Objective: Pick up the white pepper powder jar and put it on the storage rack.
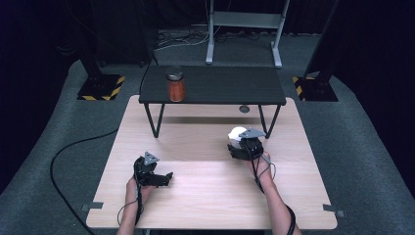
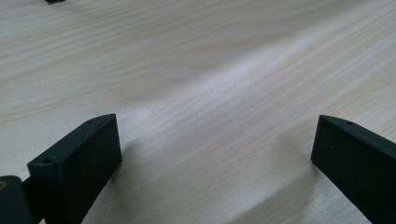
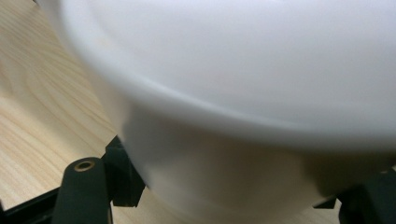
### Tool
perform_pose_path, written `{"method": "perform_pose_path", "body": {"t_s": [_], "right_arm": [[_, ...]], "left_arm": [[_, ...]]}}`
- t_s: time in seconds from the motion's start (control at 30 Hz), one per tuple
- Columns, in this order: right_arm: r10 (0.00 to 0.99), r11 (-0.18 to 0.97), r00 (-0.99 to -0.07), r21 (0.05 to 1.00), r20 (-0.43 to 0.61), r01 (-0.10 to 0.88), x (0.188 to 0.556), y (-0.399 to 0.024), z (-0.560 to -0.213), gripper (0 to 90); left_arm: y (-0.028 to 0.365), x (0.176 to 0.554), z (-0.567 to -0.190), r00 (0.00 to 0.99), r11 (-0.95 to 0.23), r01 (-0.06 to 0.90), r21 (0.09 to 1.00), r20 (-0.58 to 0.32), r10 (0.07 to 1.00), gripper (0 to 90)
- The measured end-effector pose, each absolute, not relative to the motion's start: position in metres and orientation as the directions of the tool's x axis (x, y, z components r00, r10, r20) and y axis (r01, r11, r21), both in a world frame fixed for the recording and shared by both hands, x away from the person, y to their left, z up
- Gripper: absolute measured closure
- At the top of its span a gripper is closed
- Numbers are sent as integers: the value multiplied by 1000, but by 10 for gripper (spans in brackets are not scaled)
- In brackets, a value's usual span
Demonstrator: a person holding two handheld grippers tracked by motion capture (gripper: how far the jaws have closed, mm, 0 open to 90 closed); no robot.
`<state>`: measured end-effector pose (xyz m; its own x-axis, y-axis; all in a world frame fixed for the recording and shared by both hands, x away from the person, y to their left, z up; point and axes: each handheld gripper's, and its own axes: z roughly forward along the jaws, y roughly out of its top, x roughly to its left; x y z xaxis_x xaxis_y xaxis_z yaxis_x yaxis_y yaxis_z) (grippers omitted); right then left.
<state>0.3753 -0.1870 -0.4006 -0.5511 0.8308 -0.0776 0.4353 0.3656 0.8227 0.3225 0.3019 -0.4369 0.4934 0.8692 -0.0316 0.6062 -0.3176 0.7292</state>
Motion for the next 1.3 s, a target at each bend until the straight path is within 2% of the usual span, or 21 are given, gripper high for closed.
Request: {"method": "perform_pose_path", "body": {"t_s": [1.3], "right_arm": [[871,328,-484,834,-86,443,363,-229,-371,300]], "left_arm": [[305,323,-438,491,-302,607,735,-48,870,18]]}}
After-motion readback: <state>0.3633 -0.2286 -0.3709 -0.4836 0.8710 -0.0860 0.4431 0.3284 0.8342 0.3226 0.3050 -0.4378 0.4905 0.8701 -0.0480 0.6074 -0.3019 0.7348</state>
